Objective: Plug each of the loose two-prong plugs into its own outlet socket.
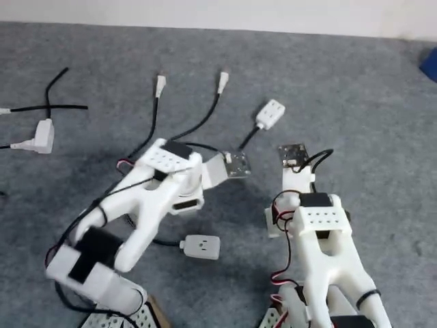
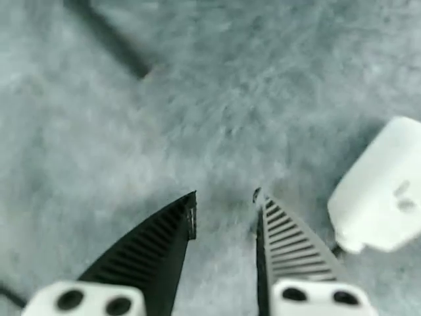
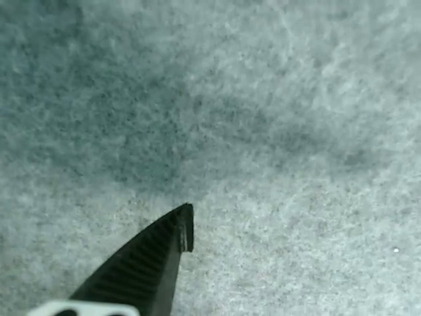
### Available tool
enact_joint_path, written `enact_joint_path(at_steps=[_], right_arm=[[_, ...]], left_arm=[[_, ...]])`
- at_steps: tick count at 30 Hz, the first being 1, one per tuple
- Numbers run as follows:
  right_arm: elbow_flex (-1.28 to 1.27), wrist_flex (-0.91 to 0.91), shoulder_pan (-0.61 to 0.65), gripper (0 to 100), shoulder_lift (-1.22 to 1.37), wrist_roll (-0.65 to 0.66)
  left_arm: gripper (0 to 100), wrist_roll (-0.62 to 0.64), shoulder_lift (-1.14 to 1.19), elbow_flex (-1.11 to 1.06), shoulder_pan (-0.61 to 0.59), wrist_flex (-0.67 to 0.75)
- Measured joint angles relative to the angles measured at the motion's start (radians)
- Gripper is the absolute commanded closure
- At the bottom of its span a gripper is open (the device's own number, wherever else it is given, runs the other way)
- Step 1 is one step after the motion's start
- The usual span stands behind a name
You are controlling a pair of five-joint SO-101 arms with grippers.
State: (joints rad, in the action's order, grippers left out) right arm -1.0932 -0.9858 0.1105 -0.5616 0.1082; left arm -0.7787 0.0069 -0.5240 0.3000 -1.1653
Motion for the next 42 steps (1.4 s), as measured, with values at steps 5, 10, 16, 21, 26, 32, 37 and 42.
enact_joint_path(at_steps=[5, 10, 16, 21, 26, 32, 37, 42], right_arm=[[0.0, 0.0, 0.0, 43.0, 0.0, 0.0], [0.0, 0.0, 0.0, 43.0, 0.0, 0.0], [0.0, 0.0, 0.0, 43.0, 0.0, 0.0], [0.0, 0.0, 0.0, 43.0, 0.0, 0.0], [0.0, 0.0, 0.0, 43.0, 0.0, 0.0], [0.0, 0.0, 0.0, 43.0, 0.0, 0.0], [0.0, 0.0, 0.0, 43.0, 0.0, 0.0], [0.0, 0.0, 0.0, 43.0, 0.0, 0.0]], left_arm=[[85, 0.0, -0.241, -0.132, 0.029, -0.043], [85, 0.0, -0.473, -0.313, 0.117, -0.049], [85, 0.021, -0.482, -0.351, 0.13, -0.037], [85, 0.02, -0.339, -0.348, 0.133, 0.071], [85, 0.025, -0.115, -0.287, 0.132, 0.153], [85, 0.028, 0.066, -0.13, 0.087, 0.147], [85, 0.026, 0.071, -0.054, 0.044, 0.051], [85, 0.026, -0.097, -0.109, 0.037, 0.034]])
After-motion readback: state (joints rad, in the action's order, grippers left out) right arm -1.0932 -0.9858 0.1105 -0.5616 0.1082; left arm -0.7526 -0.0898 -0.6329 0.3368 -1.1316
